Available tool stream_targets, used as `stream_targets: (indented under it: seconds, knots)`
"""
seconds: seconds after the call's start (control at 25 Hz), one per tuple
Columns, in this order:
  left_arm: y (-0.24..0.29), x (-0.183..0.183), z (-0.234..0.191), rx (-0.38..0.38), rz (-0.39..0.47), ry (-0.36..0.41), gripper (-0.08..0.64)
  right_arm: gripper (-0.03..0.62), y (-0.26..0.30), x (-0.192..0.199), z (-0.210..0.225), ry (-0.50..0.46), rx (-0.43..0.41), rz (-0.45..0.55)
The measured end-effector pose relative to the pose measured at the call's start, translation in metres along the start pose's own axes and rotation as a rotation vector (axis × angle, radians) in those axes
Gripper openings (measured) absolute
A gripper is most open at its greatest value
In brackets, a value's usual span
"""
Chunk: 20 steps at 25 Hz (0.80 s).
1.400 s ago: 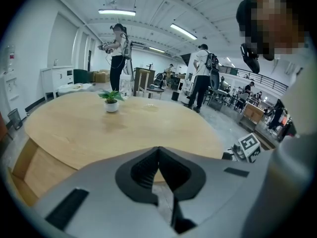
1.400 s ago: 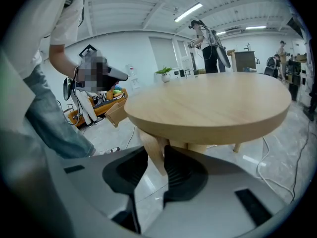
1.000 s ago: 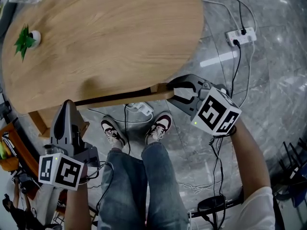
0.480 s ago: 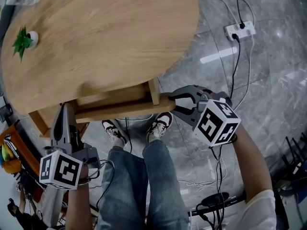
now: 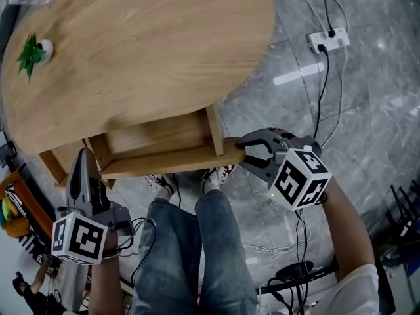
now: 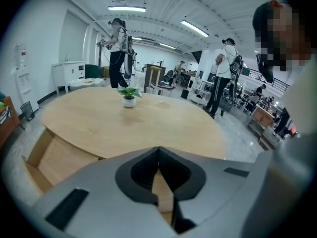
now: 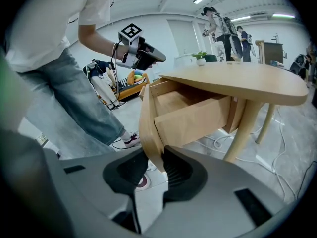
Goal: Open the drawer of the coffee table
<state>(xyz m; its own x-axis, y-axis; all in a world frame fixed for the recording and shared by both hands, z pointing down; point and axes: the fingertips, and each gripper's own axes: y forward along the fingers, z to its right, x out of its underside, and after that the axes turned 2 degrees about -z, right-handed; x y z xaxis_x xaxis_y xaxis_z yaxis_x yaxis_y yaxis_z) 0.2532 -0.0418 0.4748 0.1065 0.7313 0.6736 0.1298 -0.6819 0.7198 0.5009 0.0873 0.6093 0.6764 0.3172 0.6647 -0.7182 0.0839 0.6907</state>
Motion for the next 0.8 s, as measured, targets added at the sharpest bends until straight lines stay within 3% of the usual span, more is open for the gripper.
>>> stream_targets:
  seconds: [0.24, 0.8]
  knots:
    - [-0.004, -0.004, -0.002, 0.008, 0.008, 0.011, -0.005, 0.095, 0.002, 0.006, -0.016, -0.048, -0.028, -0.052]
    - [-0.008, -0.009, -0.034, -0.056, 0.025, 0.017, -0.005, 0.097, 0.002, 0.01, -0.02, -0.026, -0.026, -0.072]
